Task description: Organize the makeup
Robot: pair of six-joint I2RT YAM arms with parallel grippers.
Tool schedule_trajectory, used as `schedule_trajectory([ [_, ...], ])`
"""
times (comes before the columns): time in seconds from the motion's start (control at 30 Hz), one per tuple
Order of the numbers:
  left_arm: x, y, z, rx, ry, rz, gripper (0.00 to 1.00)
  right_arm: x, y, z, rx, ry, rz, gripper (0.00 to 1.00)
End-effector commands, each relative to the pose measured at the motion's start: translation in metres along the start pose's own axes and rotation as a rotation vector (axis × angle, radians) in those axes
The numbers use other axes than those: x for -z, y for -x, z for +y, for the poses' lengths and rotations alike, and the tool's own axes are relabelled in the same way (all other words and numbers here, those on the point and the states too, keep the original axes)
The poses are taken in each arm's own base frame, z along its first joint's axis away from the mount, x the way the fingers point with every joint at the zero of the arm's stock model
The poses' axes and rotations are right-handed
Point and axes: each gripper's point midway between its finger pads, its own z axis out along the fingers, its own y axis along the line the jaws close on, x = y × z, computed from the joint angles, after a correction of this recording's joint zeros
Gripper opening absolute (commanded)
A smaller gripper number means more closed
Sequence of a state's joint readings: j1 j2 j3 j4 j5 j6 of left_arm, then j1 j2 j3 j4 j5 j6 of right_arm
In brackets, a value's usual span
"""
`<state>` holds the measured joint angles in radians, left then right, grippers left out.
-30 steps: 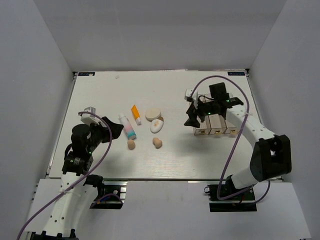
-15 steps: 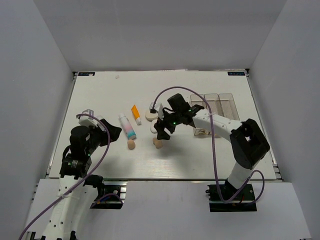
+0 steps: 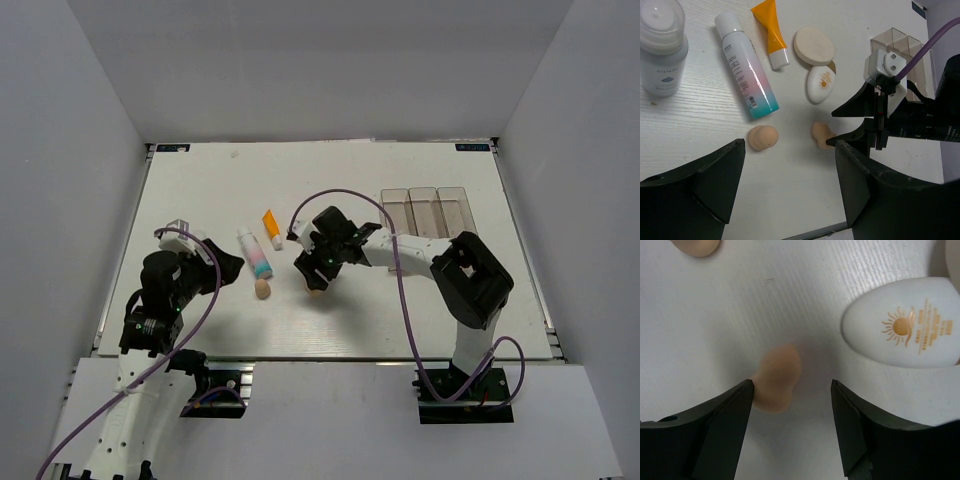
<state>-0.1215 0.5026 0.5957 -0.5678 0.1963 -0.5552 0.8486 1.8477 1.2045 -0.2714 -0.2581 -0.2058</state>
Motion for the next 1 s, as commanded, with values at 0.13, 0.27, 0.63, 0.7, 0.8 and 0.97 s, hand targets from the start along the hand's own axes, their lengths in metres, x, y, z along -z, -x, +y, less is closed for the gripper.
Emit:
schedule_trajectory([
  [0.13,-0.001,0.003,-0.016,0.009,-0.072,0.011,0.79,-0.005,0.003,0.011,-0.004,0.003,0.013,0.57],
  [0.27,-0.004,0.003,-0.02,0.004,-0.096,0.026,0.75,-0.006,-0.012,0.018,-0.021,0.034,0.063,0.41],
  [0.63,-0.013,-0.006,-0.035,-0.048,-0.179,0.137,0.43,0.032,0.016,0.029,0.048,0.106,-0.011,0.06],
  [0.7,-0.013,-0.006,-0.036,-0.058,-0.185,0.14,0.41,0.049,0.026,0.03,0.069,0.103,-0.047,0.0],
  [0.8,-0.014,-0.009,-0.038,-0.067,-0.204,0.167,0.4,0.07,0.038,0.018,0.105,0.048,-0.097,0.0],
  [0.97,-0.02,-0.015,-0.04,-0.069,-0.215,0.232,0.38,0.116,0.057,-0.033,0.11,-0.159,-0.179,0.0],
])
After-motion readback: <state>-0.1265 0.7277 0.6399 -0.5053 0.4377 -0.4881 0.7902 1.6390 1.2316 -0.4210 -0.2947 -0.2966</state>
